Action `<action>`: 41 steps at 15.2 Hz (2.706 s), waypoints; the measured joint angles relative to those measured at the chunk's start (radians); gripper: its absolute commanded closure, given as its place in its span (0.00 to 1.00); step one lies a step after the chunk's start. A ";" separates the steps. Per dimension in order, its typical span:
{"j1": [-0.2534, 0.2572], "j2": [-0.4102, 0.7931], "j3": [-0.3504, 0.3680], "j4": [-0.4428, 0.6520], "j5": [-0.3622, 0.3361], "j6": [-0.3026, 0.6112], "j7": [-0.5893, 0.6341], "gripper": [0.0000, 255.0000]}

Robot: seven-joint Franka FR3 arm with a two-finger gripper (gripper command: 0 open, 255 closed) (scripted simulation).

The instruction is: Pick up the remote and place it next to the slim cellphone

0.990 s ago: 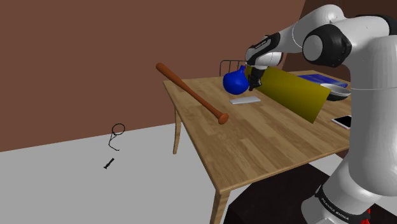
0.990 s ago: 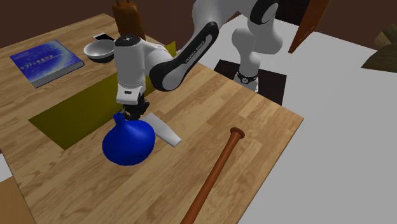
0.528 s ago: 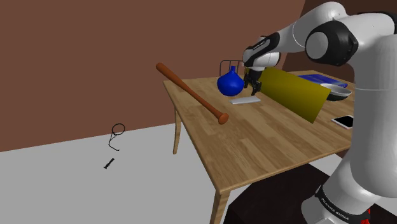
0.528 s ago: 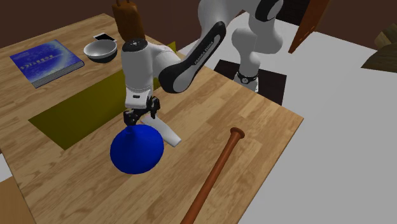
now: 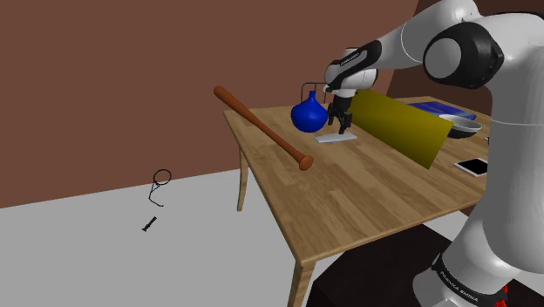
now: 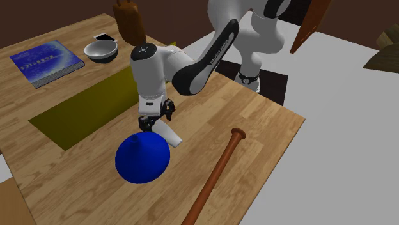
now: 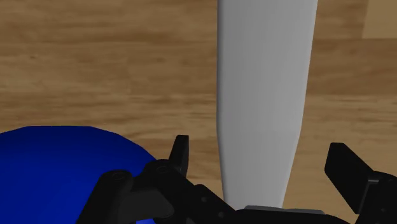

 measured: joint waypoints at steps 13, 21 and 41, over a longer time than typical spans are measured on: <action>-0.011 -0.003 0.018 -0.029 0.019 0.090 -0.010 1.00; -0.067 0.079 0.026 0.075 0.048 0.167 -0.053 1.00; -0.057 0.029 0.030 -0.029 0.037 0.110 -0.074 0.00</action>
